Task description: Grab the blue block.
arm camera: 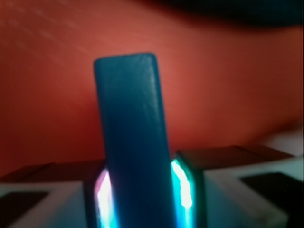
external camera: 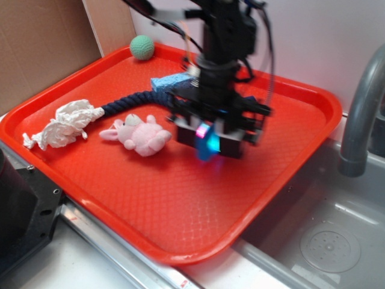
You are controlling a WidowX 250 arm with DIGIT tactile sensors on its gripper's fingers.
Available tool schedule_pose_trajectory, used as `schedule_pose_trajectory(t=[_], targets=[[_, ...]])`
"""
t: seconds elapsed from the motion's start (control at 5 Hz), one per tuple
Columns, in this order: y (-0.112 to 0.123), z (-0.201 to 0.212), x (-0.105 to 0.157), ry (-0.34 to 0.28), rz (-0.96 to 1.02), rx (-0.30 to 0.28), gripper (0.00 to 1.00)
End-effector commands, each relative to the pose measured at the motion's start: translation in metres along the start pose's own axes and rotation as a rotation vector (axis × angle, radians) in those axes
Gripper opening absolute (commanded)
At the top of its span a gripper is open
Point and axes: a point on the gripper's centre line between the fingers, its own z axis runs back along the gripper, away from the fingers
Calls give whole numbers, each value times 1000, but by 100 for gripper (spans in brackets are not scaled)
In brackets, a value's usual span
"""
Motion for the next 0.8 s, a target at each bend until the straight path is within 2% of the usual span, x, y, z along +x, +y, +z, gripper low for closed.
schedule_pose_trajectory(t=[0.0,0.2,0.4,0.6], targets=[[103,107,2,-125,-252,-39,0],[102,139,-4,-168,-196,-10,0],[95,151,-16,-183,-193,-48,0],[89,144,-21,-157,-182,-6,0]])
